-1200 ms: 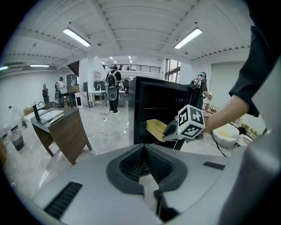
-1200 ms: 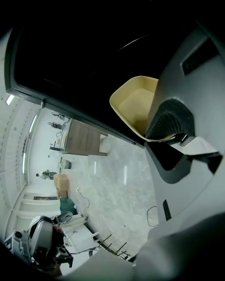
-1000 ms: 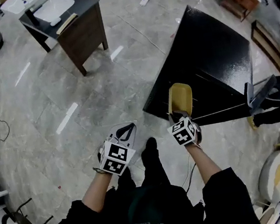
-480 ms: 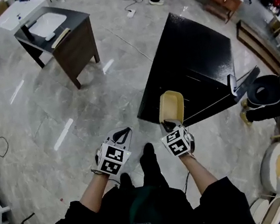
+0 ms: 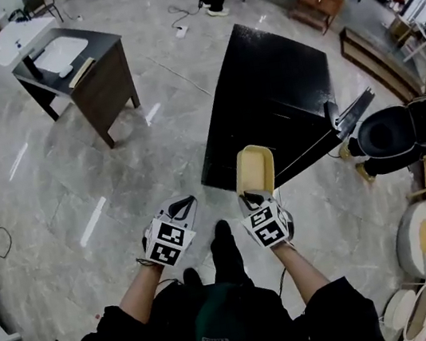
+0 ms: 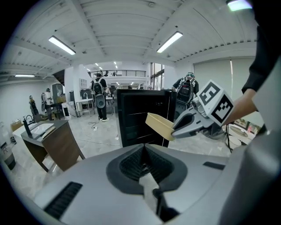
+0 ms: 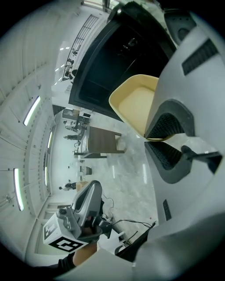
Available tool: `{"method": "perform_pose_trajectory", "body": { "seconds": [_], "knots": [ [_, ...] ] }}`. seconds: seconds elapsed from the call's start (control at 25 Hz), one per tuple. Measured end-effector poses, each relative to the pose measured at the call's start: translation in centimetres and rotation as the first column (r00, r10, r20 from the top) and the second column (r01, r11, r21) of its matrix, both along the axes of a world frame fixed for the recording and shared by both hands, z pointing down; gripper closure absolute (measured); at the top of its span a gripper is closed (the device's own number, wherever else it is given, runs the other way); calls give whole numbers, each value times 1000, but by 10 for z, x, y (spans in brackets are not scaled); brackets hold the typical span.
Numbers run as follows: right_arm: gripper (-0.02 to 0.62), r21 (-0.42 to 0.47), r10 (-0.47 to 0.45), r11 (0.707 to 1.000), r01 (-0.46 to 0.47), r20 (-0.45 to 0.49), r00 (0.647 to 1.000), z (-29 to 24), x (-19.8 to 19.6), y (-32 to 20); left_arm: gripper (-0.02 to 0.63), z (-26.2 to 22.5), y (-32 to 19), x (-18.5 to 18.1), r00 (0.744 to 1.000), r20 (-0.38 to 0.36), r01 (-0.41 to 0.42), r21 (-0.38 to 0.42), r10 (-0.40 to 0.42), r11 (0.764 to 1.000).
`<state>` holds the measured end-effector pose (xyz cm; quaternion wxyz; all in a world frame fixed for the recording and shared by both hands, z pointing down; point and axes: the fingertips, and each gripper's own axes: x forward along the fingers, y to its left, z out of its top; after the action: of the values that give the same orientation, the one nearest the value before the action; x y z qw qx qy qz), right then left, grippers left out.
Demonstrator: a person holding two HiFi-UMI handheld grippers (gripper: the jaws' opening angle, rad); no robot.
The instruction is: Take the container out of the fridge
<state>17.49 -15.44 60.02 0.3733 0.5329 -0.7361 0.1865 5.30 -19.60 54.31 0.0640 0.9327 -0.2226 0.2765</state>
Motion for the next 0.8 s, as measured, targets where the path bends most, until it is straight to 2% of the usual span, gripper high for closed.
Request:
{"method": "perform_pose_trajectory", "body": {
  "seconds": [0.36, 0.8],
  "knots": [
    [548, -12, 11, 1000, -11, 7, 1000, 7, -4, 24, 592, -1, 12, 0, 1000, 5, -31, 8, 31, 999],
    [549, -4, -9, 1000, 9, 13, 1000, 7, -9, 24, 592, -6, 12, 3, 999, 7, -33, 16, 32, 999]
  ]
}}
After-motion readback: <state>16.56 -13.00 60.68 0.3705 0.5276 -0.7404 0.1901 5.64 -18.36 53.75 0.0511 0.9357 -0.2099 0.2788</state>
